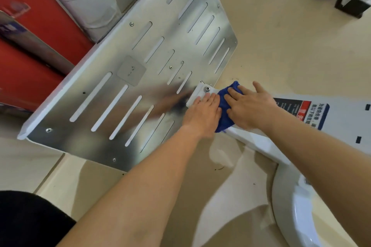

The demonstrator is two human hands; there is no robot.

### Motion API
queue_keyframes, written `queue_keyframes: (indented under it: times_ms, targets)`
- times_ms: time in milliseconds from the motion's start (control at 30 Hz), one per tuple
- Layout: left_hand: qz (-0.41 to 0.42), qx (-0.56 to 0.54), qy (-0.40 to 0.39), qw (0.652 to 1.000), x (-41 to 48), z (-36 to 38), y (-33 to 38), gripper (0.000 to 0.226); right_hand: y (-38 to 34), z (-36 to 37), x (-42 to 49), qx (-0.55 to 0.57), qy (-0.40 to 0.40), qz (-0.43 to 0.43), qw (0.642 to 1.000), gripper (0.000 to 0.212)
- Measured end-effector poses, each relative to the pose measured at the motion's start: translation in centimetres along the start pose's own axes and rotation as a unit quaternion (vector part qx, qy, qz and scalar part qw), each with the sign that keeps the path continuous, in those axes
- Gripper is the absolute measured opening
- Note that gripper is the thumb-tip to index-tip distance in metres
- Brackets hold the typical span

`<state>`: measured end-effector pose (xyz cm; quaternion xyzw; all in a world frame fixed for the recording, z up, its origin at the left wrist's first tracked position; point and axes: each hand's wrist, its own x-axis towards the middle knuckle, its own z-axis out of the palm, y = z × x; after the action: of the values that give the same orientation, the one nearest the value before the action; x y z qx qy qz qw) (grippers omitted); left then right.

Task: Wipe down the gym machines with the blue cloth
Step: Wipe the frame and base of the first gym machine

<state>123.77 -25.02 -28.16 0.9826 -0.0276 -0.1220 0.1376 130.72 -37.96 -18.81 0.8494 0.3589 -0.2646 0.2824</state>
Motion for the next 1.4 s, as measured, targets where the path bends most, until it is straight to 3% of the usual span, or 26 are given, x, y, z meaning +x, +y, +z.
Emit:
queue_keyframes:
  times_ms: [100, 200, 433, 600, 767, 1033, 1400]
  targets:
    - [0.034, 0.077, 0.008, 0.996, 2.8, -0.4, -1.2, 0.048, 0.8, -0.3, 1.6, -0.005, -0.006, 0.016, 1.0, 0.058]
    - [0.054, 0.089, -0.038, 0.994, 4.9, -0.8, -1.8, 0.053, 1.1, -0.2, 1.5, -0.009, -0.005, 0.039, 0.999, 0.056]
    - [-0.012, -0.058, -0.05, 0.997, -0.9, 0.5, 0.5, 0.055, -0.9, 0.1, -3.0, -0.004, 0.027, 0.023, 0.999, 0.06]
    - [0.016, 0.02, -0.047, 0.999, 2.0, 0.7, -1.1, 0.057, -1.1, 0.5, -1.7, 0.0, 0.045, 0.04, 0.998, 0.062]
    - [-0.006, -0.025, -0.077, 0.997, 2.4, 0.7, -0.2, 0.055, -1.6, -0.5, -1.4, -0.029, 0.031, 0.059, 0.997, 0.063]
    - [0.072, -0.158, -0.087, 0.981, -2.4, -6.6, 9.2, 0.058, 1.2, -0.8, -14.1, -0.033, 0.025, 0.154, 0.987, 0.076]
    - [0.228, -0.131, -0.071, 0.962, -3.2, -13.6, 19.0, 0.058, 3.0, -1.8, -27.0, 0.084, 0.113, 0.336, 0.931, 0.065]
